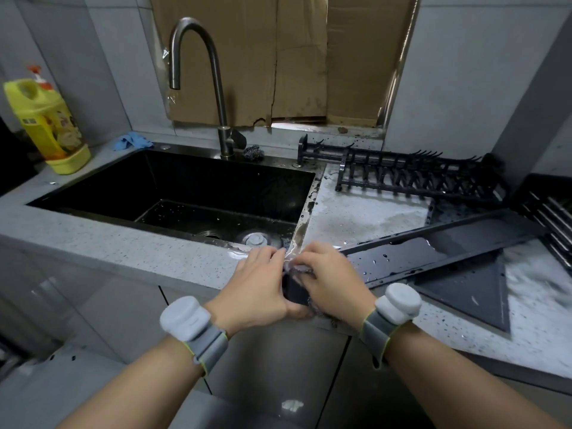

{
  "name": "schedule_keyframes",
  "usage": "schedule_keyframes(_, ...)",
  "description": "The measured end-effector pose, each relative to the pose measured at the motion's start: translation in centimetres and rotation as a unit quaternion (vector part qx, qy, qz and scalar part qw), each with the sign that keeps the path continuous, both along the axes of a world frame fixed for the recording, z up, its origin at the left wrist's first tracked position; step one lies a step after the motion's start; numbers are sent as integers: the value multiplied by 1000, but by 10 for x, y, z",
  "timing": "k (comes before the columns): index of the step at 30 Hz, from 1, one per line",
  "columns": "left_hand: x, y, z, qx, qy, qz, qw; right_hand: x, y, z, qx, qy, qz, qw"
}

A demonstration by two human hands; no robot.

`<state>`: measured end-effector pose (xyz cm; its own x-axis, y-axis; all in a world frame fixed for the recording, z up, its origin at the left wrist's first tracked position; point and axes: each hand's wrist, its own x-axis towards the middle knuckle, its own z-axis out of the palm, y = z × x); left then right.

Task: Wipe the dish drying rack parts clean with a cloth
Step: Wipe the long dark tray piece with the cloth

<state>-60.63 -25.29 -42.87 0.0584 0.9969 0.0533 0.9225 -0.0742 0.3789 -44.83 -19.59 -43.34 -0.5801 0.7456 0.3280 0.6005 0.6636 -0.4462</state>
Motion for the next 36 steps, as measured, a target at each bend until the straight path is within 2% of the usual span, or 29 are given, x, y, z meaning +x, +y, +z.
schedule_keyframes(4, 0, 8, 0, -18, -6, -15, 1000, 10, 0, -9, 11, -65, 38, 997)
schedule_keyframes(10, 0, 6, 3, -21, 6, -19, 1000, 54, 18, 6, -12, -109, -47, 993)
schedule_keyframes(13, 1, 8, 5, -25, 18, -21, 999, 43, 14, 8, -20, -92, -64, 994)
schedule_keyframes(17, 2, 10, 5, -31, 32, -25, 999, 25, -8, -5, 2, -94, 25, 995)
schedule_keyframes(24, 3, 11, 7, -38, 48, -18, 998, 66, 18, 7, -50, -113, -34, 992)
schedule_keyframes(27, 4, 12, 9, -41, 51, -12, 998, 57, 13, 15, -28, -70, -37, 996)
schedule_keyframes(29, 6, 12, 9, -42, 53, -9, 998, 52, -4, 8, -8, -32, 9, 999)
schedule_keyframes(32, 7, 11, 9, -39, 50, -2, 998, 58, -26, -10, 42, -61, 83, 994)
schedule_keyframes(36, 8, 9, 11, -45, 53, -1, 998, 91, -12, -9, 43, -96, 30, 994)
